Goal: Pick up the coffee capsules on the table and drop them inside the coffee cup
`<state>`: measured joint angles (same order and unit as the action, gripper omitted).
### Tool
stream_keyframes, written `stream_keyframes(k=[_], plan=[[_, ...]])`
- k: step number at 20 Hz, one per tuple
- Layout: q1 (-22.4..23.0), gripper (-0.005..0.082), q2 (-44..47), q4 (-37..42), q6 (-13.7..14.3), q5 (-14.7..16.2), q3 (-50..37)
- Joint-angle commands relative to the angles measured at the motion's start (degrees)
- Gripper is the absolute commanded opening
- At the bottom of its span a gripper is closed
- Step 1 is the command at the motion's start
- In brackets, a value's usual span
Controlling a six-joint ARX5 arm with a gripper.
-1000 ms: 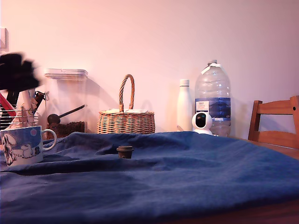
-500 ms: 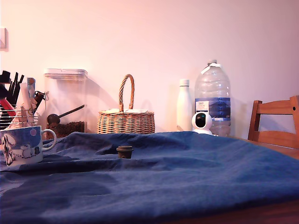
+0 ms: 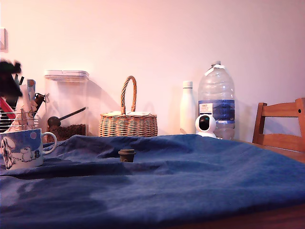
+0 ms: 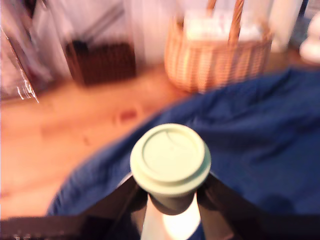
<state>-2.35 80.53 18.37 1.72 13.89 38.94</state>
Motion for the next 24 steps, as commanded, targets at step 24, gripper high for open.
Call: stream_keyframes(k=[24], plan=[[-1.14,0.0197,12.09,-30.73,0.26,0.63,18.93]])
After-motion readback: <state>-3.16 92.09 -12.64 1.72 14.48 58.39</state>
